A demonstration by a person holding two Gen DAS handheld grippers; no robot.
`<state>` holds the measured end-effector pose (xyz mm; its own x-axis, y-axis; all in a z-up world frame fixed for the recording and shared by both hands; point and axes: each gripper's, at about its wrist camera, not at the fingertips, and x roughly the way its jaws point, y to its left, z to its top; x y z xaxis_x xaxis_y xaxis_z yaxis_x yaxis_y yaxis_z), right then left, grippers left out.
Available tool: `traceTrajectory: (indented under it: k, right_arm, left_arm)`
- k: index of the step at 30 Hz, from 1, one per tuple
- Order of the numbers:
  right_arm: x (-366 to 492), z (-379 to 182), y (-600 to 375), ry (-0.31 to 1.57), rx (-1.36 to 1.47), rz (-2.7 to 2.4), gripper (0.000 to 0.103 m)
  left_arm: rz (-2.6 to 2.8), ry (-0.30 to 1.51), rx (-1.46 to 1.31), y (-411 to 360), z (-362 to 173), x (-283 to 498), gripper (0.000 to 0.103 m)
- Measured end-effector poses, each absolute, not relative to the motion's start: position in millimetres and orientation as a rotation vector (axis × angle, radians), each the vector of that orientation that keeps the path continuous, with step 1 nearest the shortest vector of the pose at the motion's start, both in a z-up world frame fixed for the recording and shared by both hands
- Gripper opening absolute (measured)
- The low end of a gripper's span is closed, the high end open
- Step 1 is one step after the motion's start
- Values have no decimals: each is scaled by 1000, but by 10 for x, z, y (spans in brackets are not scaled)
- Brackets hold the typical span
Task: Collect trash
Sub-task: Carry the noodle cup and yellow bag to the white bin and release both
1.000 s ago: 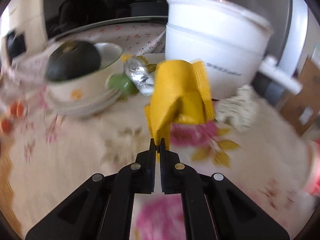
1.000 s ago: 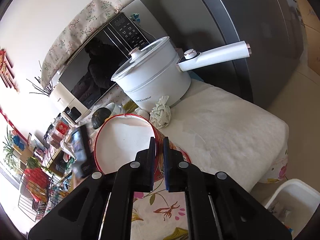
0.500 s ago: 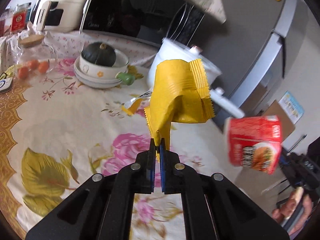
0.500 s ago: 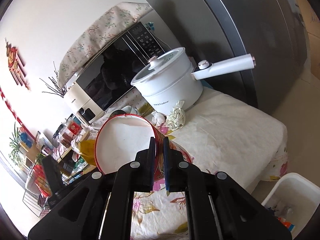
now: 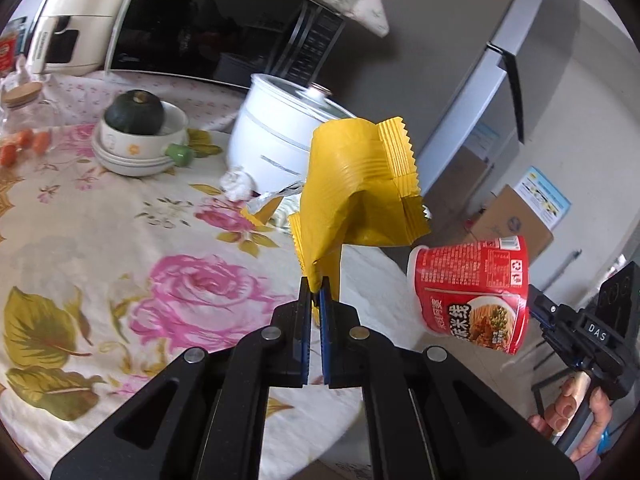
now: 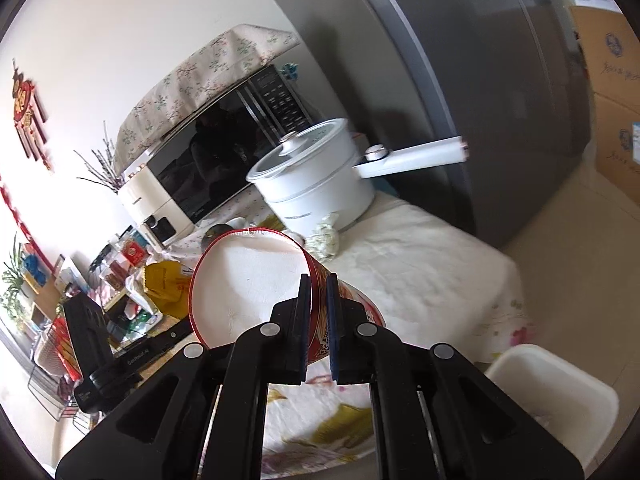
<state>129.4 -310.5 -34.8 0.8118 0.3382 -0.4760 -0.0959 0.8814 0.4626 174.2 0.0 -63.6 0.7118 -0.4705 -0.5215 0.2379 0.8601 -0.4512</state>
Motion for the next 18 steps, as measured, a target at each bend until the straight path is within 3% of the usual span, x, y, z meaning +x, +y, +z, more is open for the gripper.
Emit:
traceTrajectory:
  k: [18]
  right_arm:
    - [455, -518, -3813, 645, 346, 50, 6]
  left_arm:
    - [-612, 717, -280, -909, -670, 1484, 4]
